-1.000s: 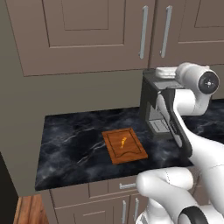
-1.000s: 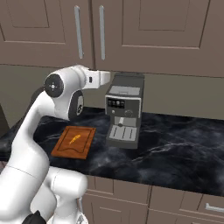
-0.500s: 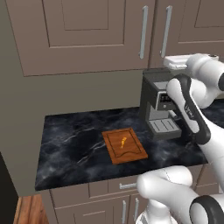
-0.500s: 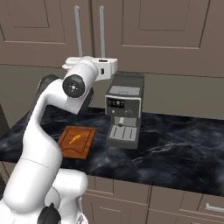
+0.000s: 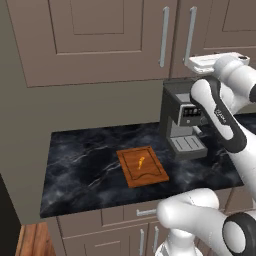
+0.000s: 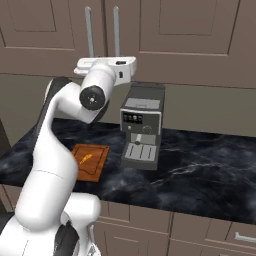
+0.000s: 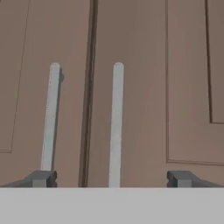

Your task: Open the cabinet, retrieve the rolling pin, and place it next to the meat on the cutting board to prepare for tenderizing.

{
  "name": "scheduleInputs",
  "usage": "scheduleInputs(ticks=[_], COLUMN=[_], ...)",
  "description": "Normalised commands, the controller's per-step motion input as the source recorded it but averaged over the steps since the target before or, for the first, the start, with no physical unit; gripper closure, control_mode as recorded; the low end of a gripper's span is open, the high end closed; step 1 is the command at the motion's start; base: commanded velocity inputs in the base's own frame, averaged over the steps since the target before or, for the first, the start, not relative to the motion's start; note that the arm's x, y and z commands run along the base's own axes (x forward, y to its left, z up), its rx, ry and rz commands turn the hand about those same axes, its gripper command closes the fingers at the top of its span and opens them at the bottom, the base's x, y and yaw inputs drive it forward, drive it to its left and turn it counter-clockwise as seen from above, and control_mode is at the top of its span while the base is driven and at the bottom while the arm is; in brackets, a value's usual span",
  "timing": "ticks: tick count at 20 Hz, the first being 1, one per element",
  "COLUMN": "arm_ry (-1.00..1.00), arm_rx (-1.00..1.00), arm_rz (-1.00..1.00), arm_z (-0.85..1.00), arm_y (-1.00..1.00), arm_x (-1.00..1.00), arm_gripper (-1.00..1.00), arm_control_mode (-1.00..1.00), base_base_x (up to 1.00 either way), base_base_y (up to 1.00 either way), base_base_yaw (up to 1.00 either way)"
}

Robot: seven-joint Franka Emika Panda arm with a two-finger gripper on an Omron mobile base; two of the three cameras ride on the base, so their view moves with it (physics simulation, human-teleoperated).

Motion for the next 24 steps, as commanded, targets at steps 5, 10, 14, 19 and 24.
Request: scheduleInputs(ticks=[5,10,14,19,24], arm_ry=[-0.01,-0.01,0.06,0.02,0.00], arm_rx=[-0.01,-0.01,0.00,0.00,0.00], arm_rz=[0.00,0.00,-0.05,-0.03,0.00], arm_z=[0.00,0.00,0.00,0.00,0.00], arm_y=[0.05,0.00,0.00,0.00,0.00], arm_x=[0.29,0.11,0.41,0.46,0.38], arm_gripper=[-1.00,-1.00,-1.00,-1.00,-1.00], arm_control_mode=[-1.00,-1.00,-1.00,-1.00,-1.00], base_base_x=[0.00,0.00,0.00,0.00,0.00], base_base_y=[0.00,0.00,0.00,0.00,0.00], base_base_yaw=[0.00,0.00,0.00,0.00,0.00])
